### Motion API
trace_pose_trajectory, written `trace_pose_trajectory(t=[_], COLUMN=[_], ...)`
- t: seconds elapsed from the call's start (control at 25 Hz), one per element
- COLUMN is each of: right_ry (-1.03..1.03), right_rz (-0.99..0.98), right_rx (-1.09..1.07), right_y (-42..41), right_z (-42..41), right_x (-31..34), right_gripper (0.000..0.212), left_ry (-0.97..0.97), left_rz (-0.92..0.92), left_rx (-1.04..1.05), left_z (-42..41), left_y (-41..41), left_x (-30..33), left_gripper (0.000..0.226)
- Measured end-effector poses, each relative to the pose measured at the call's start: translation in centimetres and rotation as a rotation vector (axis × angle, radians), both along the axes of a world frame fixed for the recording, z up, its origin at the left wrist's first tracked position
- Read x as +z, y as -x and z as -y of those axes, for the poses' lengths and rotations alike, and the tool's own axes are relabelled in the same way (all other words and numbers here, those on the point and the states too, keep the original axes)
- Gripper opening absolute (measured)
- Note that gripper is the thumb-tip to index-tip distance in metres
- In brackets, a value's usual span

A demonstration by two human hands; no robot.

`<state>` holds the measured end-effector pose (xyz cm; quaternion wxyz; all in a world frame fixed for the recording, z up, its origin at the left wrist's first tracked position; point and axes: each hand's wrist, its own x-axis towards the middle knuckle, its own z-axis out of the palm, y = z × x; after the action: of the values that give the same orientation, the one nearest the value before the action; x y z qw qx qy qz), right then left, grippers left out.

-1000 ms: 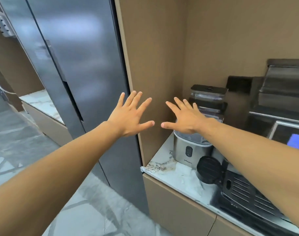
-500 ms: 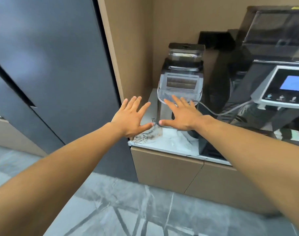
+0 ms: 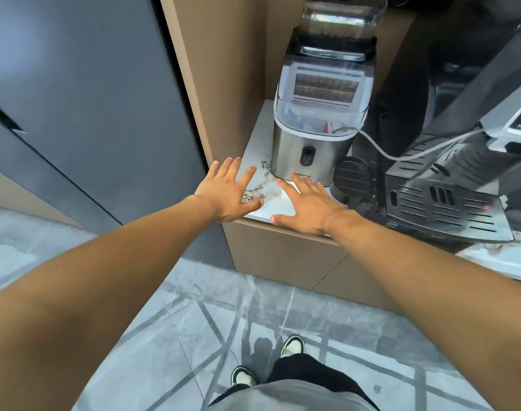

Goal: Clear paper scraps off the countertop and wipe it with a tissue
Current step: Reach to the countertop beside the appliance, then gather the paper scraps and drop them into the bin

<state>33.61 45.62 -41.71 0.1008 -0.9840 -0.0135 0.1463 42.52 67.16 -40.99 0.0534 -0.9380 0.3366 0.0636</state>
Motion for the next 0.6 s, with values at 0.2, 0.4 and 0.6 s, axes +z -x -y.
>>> trace_pose_trajectory(t=[0.2,0.4,0.6], right_ry=[-0.044,-0.052,-0.045], right_rz=[-0.076,-0.154,-0.174], right_rx=[-0.017,-0.095,-0.245], right_y=[-0.6,-0.2,-0.2], right_z=[1.0,3.2,4.7], right_x=[-4.0,-7.4,-9.9], right_gripper=[0.095,0.086,0.079], left_ry=[-0.037,-0.046,-0.063], left_rz=[-0.057,-0.163,-0.24], left_rx=[0.023,0.012,-0.136], left_z=[1.5,4.2,7.4], left_y=[0.0,-0.2,-2.7], left_x=[-2.7,-6.1,-9.5], left_gripper=[0.089,0.09,0.087])
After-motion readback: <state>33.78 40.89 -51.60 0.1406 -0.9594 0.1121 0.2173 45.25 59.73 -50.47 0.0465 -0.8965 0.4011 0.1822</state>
